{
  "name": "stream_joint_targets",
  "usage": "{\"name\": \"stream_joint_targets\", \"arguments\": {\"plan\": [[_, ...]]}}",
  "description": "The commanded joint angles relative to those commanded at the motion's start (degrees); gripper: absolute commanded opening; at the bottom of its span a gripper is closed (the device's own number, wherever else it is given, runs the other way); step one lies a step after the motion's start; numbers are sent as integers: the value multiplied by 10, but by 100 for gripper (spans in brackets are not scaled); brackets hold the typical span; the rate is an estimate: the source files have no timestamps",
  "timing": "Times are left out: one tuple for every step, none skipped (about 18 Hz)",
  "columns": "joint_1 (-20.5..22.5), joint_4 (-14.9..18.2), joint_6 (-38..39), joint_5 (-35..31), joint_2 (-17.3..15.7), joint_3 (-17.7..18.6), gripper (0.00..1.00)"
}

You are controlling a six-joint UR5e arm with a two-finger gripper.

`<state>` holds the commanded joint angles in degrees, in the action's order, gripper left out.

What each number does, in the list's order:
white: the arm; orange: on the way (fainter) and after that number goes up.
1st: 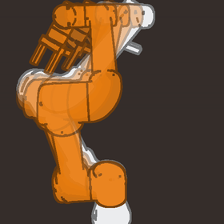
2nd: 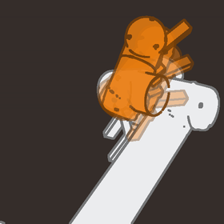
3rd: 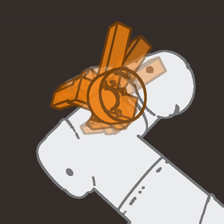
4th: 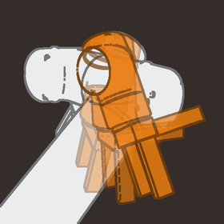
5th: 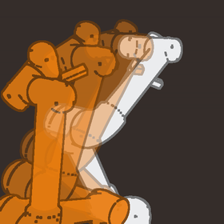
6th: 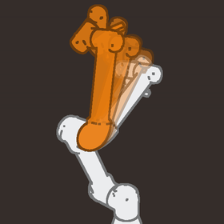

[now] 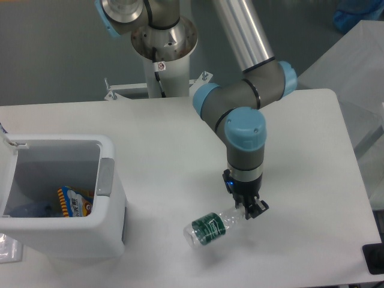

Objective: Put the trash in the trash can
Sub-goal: 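Lift the water bottle and carry it over the bin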

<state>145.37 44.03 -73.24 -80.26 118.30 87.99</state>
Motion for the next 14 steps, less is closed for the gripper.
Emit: {"name": "stream_joint_targets", "arguments": {"plan": [[1, 0, 32, 14, 0, -9, 36], [0, 0, 68, 26, -1, -19, 36], [0, 0, 103, 40, -1, -26, 34], [0, -1, 133, 51, -1, -27, 34], [0, -1, 150, 61, -1, -32, 34], [-1, -1, 161, 72, -2, -38, 34], [-1, -1, 173, 82, -6, -43, 34], [-3, -1, 195, 92, -14, -48, 34], [-3, -1, 224, 103, -23, -53, 34], [-6, -1, 250, 116, -32, -55, 34], [-10, -1, 273, 127, -43, -54, 34], [-17, -1, 301, 136, -55, -54, 34], [-23, -1, 329, 142, -70, -54, 34], [-26, -1, 354, 150, -84, -50, 34]]}}
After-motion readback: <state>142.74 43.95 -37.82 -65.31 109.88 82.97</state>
